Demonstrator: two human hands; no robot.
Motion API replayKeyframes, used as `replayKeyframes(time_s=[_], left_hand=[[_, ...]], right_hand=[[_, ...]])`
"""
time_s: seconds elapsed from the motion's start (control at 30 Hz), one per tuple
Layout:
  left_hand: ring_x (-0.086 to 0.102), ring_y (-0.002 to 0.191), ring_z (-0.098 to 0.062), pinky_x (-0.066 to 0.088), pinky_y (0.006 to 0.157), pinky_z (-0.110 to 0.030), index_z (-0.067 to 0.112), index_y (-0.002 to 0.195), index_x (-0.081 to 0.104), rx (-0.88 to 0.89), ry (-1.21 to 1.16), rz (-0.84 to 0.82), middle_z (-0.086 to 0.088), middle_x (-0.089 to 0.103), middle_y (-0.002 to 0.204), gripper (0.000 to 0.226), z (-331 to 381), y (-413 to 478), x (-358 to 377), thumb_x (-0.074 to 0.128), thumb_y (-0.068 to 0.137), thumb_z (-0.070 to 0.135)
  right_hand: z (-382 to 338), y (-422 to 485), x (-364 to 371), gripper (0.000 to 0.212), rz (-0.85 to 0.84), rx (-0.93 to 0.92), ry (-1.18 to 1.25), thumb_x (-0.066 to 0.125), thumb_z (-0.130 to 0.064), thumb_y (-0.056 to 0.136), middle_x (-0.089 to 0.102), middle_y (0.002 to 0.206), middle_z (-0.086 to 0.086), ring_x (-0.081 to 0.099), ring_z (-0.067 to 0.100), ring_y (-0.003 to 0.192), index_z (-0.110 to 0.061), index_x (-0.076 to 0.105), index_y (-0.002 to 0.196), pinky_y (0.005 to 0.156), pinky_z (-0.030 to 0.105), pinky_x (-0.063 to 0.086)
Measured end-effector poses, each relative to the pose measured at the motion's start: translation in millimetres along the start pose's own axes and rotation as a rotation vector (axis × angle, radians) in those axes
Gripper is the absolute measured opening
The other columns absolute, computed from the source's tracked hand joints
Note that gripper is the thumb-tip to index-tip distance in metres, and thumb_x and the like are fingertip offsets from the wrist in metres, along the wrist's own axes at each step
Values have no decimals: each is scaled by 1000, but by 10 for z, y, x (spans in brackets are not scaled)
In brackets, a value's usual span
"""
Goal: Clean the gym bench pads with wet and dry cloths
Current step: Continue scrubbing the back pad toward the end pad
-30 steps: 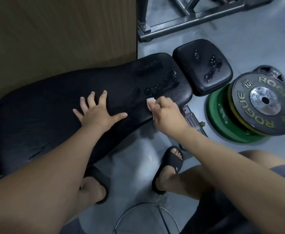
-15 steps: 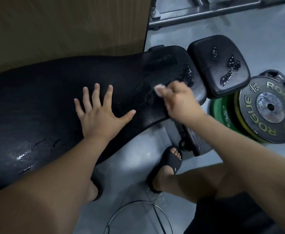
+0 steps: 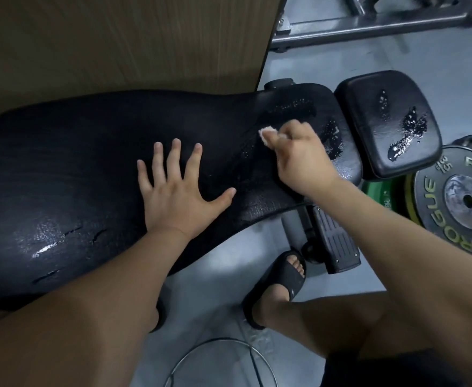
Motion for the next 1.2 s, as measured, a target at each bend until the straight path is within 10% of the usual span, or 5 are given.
replayKeyframes(time_s=[0.23, 0.43, 0.67, 0.9, 1.2], left_hand=[[0, 157, -31, 6, 123, -60, 35, 160, 16, -3, 12, 27, -5, 11, 170, 104, -2, 11, -13, 25, 76, 95], [-1, 157, -30, 5, 123, -60, 35, 160, 16, -6, 19, 21, -4, 10, 170, 103, -6, 5, -13, 25, 76, 94], [-2, 157, -30, 2, 123, -60, 34, 160, 16, 0, 5, 28, -5, 10, 170, 103, -10, 10, -26, 24, 76, 93], [-3, 157, -27, 0, 124, -57, 32, 161, 18, 42, -62, -16, -3, 11, 170, 100, -47, -21, -41, 36, 75, 79], [-1, 157, -15, 6, 127, -45, 19, 163, 15, 241, -28, -27, 0, 10, 170, 103, -284, -221, -59, 34, 80, 78]], right_hand=[[-590, -437, 34, 49, -198, -434, 94, 54, 4, 89, 59, 103, 14, 49, 32, 80, -11, 64, 134, 74, 42, 47], [-348, 330, 104, 42, -33, -138, 20, 50, 0, 89, 59, 99, 18, 49, 36, 76, -12, 69, 125, 71, 47, 51], [-722, -559, 96, 53, -271, -456, 134, 41, 1, 89, 59, 108, 14, 47, 30, 85, -13, 67, 133, 80, 37, 44], [-615, 247, 182, 45, -78, -200, 61, 50, 3, 93, 60, 103, 17, 48, 35, 79, -16, 70, 129, 71, 46, 51], [-981, -309, 148, 48, -230, -481, 68, 41, -1, 93, 61, 105, 17, 49, 33, 78, -12, 68, 131, 74, 42, 49]])
Point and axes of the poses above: each hand's wrist, its own y-axis towards the middle knuckle, its own x-axis out of the palm, z = x × y, the point moved 10 cm from there along y, towards the middle knuckle
